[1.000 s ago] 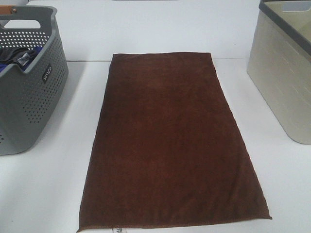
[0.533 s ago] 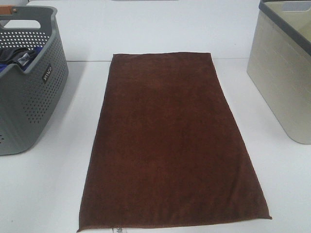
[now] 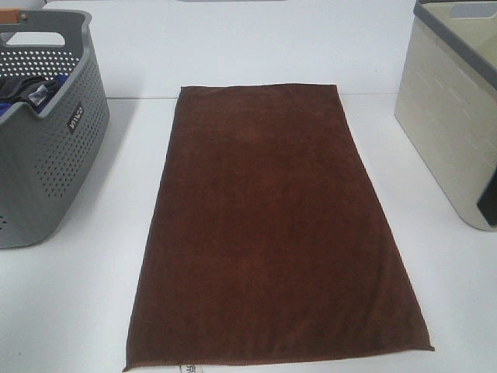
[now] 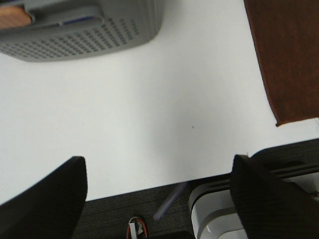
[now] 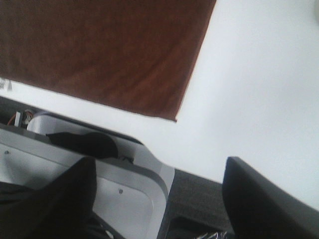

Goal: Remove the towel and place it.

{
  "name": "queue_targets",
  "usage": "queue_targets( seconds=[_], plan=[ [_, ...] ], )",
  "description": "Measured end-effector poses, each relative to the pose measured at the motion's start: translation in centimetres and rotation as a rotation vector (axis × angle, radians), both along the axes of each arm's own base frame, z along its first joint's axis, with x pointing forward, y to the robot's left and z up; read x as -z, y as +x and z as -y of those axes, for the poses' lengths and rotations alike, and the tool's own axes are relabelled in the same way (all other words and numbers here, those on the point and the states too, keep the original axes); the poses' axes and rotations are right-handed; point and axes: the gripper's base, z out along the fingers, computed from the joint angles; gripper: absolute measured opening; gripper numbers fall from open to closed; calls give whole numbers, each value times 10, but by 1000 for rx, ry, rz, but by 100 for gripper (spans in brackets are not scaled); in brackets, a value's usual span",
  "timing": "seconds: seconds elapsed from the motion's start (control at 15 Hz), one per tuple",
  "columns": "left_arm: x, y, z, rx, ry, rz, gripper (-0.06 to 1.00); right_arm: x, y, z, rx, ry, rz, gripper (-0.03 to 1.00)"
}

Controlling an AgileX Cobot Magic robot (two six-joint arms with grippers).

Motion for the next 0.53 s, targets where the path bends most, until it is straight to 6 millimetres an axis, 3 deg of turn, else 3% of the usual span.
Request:
queue_targets(
  seconds=[0.27, 0.4, 0.53],
  plan=[
    [34, -54, -16, 52, -33, 56, 75, 43, -59, 13, 6, -9, -37, 68],
    [48, -70, -20, 108, -31, 93, 75, 50, -76, 17, 14, 8, 51, 68],
    [48, -79, -20, 167, -63, 188, 75, 46, -91, 21, 16, 22, 155, 68]
  ],
)
